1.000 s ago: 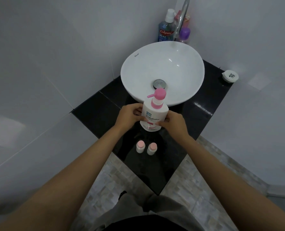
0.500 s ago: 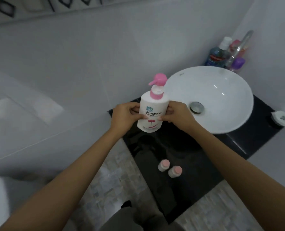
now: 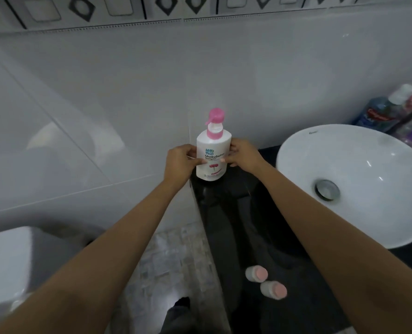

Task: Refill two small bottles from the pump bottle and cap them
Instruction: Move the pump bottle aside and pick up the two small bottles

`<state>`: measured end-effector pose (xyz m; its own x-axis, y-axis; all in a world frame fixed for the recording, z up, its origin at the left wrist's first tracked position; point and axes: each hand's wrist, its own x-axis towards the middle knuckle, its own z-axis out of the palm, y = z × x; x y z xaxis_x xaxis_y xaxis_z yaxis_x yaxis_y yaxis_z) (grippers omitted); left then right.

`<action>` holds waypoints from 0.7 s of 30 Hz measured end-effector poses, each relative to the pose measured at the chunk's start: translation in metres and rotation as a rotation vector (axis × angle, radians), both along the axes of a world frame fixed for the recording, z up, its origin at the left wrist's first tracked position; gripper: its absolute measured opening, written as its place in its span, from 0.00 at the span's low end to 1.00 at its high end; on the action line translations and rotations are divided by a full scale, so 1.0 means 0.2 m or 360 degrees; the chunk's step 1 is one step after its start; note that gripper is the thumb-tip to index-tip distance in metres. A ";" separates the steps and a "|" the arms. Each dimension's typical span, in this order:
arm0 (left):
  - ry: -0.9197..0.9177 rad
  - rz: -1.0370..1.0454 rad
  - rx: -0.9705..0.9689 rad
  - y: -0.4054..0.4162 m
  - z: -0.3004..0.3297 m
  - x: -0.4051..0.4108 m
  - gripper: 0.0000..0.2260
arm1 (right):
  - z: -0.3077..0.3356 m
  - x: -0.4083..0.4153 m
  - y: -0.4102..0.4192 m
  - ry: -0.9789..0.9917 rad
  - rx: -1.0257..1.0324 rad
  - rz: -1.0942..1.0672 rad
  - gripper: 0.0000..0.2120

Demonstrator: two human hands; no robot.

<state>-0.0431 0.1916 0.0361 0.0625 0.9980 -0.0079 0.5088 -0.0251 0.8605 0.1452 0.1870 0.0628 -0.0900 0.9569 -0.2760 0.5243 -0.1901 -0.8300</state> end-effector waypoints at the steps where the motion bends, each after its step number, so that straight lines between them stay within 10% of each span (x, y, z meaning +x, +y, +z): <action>1: 0.0001 0.0008 -0.0006 0.01 -0.01 0.00 0.13 | -0.01 0.00 0.01 0.0012 -0.0011 -0.0006 0.24; 21: -0.0154 0.0105 -0.0013 0.10 -0.10 0.02 0.13 | -0.10 -0.02 0.11 0.0068 0.0027 -0.0184 0.24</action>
